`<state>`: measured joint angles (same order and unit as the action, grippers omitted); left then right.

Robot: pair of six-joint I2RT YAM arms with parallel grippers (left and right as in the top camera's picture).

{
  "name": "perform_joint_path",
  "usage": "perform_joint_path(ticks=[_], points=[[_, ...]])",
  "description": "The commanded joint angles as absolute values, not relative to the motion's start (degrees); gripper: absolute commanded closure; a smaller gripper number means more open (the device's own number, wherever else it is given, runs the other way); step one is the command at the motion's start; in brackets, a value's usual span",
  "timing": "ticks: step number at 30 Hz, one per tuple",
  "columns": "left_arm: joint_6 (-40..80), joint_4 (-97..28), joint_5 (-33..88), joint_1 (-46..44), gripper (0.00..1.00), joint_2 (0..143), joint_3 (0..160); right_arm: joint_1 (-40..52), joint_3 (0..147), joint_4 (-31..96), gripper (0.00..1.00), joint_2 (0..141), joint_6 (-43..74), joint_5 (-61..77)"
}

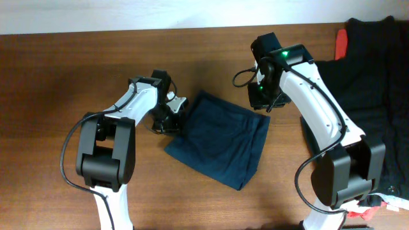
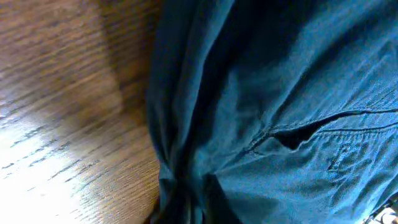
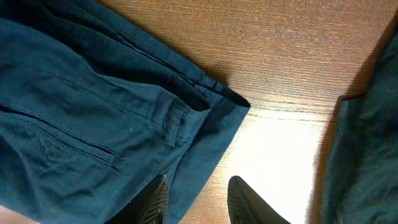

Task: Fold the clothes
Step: 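Push the folded shorts to the left table edge with the left gripper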

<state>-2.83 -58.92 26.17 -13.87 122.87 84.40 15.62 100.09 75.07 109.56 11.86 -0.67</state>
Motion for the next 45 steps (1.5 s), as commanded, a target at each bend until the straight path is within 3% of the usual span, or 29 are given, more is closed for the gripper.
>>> perform_joint_path(ticks=[1, 5, 12, 23, 24, 25, 26, 27, 28, 35, 40, 45], points=[[1.3, -59.2, 15.2, -12.7, 1.00, 121.8, 85.3, 15.2, 101.1, 75.2, 0.64, 108.6, 12.5, -2.5], [11.0, -63.6, -2.9, -4.7, 1.00, 121.8, 92.7, 14.0, 101.1, 75.7, 0.64, 108.6, 12.5, -3.3], [13.5, -64.1, -28.2, 9.3, 1.00, 121.8, 100.6, 11.9, 101.1, 76.3, 0.65, 108.6, 12.5, -3.3], [5.1, -58.2, -38.9, 17.2, 1.00, 121.8, 101.0, 11.8, 101.1, 76.5, 0.65, 108.6, 12.5, -3.3], [4.8, -57.9, -38.8, 17.5, 0.97, 121.8, 101.3, 11.8, 101.1, 76.4, 0.64, 108.6, 12.5, -3.3], [4.8, -57.9, -38.8, 17.7, 0.80, 121.8, 102.2, 11.8, 101.1, 76.4, 0.65, 108.6, 12.5, -3.3], [4.9, -57.9, -38.6, 17.6, 0.53, 121.8, 103.1, 11.8, 101.1, 76.3, 0.65, 108.6, 12.5, -3.3], [4.9, -58.2, -37.1, 17.4, 0.09, 121.7, 104.3, 11.8, 101.1, 76.3, 0.64, 108.6, 12.5, -3.3], [4.9, -58.7, -33.5, 17.1, 0.01, 121.6, 105.6, 11.8, 101.1, 76.3, 0.64, 108.6, 12.5, -3.3], [4.9, -59.0, 5.8, 9.6, 0.01, 121.2, 108.3, 11.8, 101.1, 76.3, 0.64, 108.6, 12.5, -3.3], [4.9, -57.8, 10.8, -0.1, 0.01, 121.3, 107.2, 11.8, 101.1, 76.6, 0.64, 108.6, 12.5, -3.3], [5.0, -55.0, 10.8, -4.3, 0.01, 122.3, 103.6, 11.8, 101.1, 77.1, 0.64, 108.6, 12.5, -3.3]])
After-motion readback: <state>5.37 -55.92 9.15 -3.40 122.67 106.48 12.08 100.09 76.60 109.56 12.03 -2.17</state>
